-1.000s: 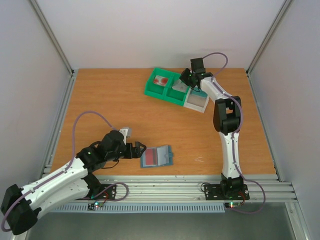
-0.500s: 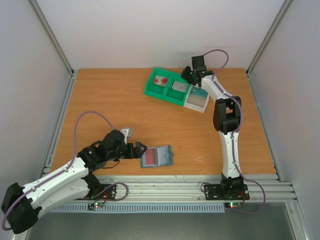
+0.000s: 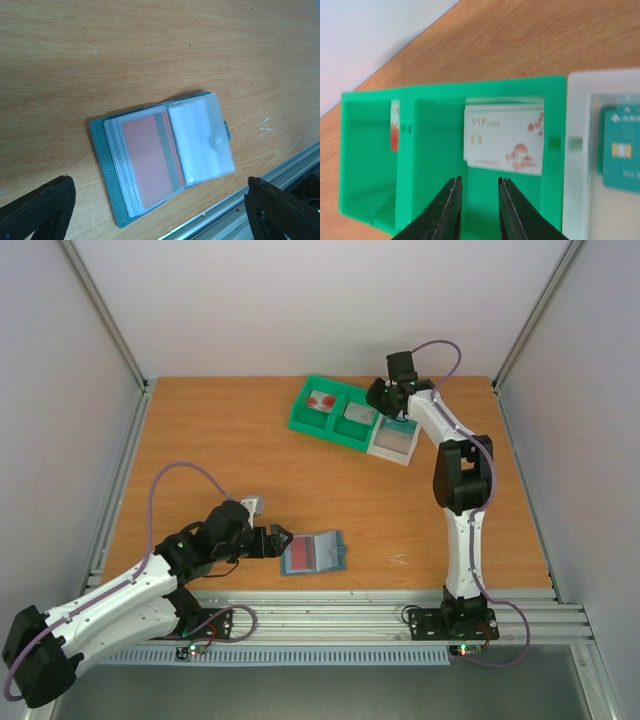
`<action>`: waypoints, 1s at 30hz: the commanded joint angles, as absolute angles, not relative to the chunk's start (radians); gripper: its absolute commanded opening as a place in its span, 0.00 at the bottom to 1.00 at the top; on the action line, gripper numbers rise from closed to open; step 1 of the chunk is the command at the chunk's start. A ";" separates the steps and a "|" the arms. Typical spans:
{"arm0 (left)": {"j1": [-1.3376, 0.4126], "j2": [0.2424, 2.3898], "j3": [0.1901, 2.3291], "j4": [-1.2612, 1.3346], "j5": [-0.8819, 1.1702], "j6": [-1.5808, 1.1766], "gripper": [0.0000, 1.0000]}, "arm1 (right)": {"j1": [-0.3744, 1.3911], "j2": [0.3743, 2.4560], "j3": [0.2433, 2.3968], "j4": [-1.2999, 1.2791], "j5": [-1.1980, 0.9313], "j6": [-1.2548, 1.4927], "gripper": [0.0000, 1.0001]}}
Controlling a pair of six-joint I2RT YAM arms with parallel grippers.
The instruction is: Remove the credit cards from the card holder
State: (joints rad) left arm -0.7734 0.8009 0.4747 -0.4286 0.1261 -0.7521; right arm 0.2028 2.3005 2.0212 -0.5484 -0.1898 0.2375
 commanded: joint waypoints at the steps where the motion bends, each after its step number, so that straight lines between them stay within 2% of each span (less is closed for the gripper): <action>1: -0.772 0.792 0.491 -0.441 0.108 -0.771 0.92 | 0.218 2.149 1.919 -0.555 -0.243 0.212 0.21; 10: -0.767 0.788 0.484 -0.440 0.144 -0.810 0.90 | 0.282 1.852 1.598 -0.551 -0.323 0.170 0.22; 21: -0.753 0.801 0.342 -0.174 0.274 -0.940 0.88 | 0.449 1.540 1.178 -0.556 -0.389 0.143 0.24; 30: -0.751 0.811 0.281 -0.092 0.264 -1.018 0.84 | 0.613 1.362 0.956 -0.518 -0.413 0.189 0.24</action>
